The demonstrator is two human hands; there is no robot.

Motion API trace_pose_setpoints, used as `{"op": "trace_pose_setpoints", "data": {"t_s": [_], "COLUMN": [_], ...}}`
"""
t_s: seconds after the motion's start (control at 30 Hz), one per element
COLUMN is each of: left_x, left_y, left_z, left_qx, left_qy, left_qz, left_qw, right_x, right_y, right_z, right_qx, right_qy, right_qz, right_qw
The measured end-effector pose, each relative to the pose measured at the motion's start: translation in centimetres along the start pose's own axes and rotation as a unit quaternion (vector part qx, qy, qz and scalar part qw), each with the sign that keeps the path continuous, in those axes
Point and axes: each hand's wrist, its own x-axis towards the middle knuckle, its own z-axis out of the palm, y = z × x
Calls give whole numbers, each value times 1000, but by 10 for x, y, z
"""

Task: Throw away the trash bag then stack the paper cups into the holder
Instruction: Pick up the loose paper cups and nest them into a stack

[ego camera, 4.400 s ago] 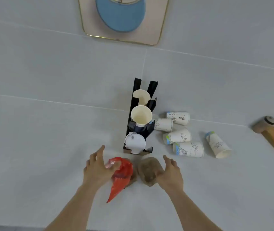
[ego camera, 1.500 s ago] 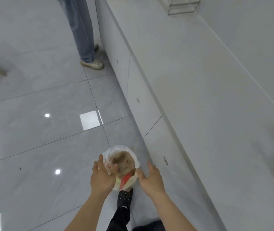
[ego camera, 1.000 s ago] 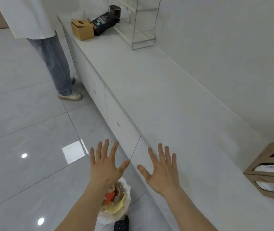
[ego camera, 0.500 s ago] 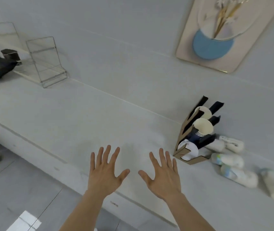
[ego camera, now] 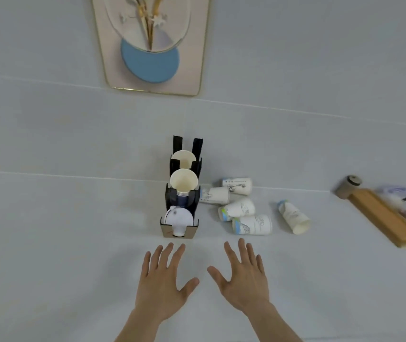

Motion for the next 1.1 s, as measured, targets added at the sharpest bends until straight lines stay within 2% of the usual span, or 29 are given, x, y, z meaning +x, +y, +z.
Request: {"op": "trace_pose_setpoints", "data": {"t_s": [0.17, 0.37, 0.5, 0.6, 0.73, 0.9, 1.0, 1.1], "left_x": [35, 109, 157, 186, 220, 237, 232, 219], "left_y": [59, 138, 178, 200, 221, 224, 223, 219], "left_z": [34, 62, 77, 84, 93, 112, 123, 134], "left_qx": [0, -21, -25, -29, -21, 20, 36, 42], "left_qy": [-70, -94, -94, -93, -97, -132, -143, -162], "left_qz": [35, 61, 75, 84, 88, 68, 48, 32], "left_qw": [997, 994, 992, 992, 991, 989, 988, 985], "right_x": [32, 92, 133, 158, 186, 219, 230, 229], "right_y": [62, 145, 195, 229, 272, 301, 299, 289], "right_z": [-7, -24, -41, -55, -61, -60, -53, -43], "right_qx": [34, 81, 126, 119, 54, 6, 16, 85], "right_qy": [-16, -14, 35, 66, 89, 37, 22, 83], "right_qz": [33, 95, 148, 185, 154, 102, 87, 104], "right_qw": [999, 992, 980, 973, 983, 994, 996, 987]}}
